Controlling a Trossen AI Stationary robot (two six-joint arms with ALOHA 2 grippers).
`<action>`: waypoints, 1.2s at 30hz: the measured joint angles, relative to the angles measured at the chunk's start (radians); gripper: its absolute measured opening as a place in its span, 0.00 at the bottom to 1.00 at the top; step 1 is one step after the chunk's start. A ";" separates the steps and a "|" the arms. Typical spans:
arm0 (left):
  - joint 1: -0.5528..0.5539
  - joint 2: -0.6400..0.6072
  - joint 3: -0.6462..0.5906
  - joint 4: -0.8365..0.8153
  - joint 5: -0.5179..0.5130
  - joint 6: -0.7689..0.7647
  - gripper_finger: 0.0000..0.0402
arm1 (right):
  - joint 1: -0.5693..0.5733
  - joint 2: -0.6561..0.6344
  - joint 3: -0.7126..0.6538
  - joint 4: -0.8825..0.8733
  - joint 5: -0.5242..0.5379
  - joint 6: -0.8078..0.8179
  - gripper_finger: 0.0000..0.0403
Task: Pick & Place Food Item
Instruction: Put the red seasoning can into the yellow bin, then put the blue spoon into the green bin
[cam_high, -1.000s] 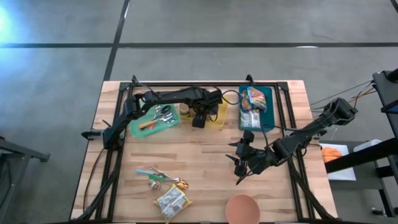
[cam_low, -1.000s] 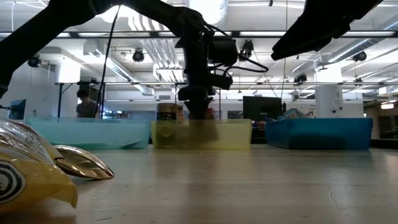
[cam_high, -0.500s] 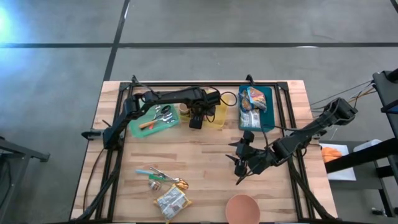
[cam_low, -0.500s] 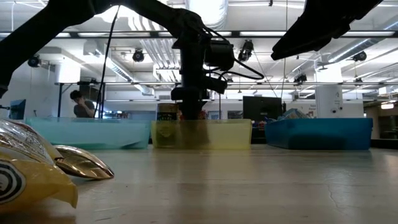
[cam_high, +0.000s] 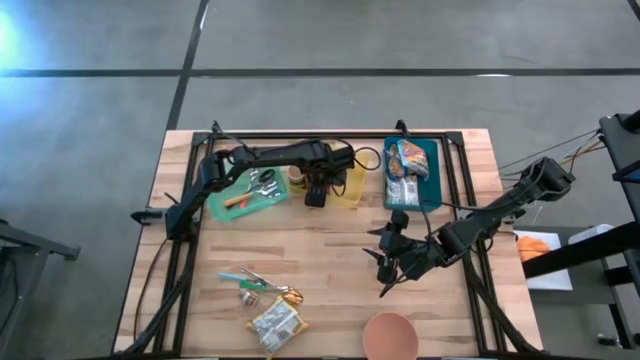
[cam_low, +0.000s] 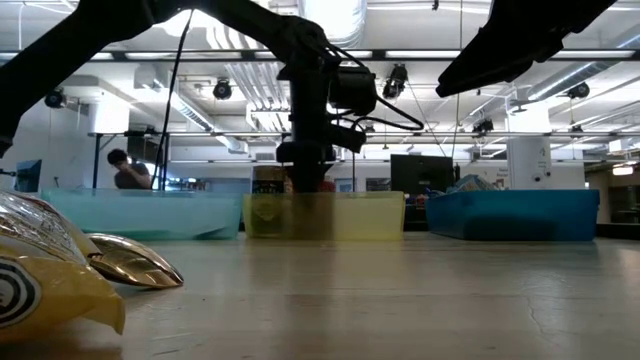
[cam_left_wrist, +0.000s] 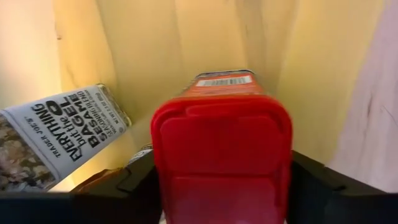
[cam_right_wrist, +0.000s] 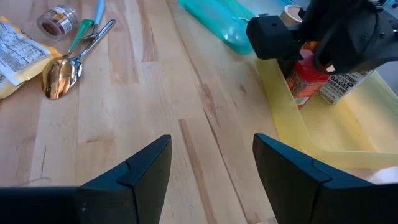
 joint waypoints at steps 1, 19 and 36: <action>0.000 0.000 0.000 0.002 0.000 -0.001 0.67 | 0.000 0.000 0.000 0.000 0.000 -0.001 0.56; -0.001 0.000 0.006 0.004 -0.034 -0.024 0.79 | 0.000 0.000 0.000 0.000 0.000 -0.002 0.56; -0.010 -0.197 0.022 -0.085 0.013 -0.132 0.79 | 0.000 0.000 0.000 -0.002 0.000 -0.066 0.56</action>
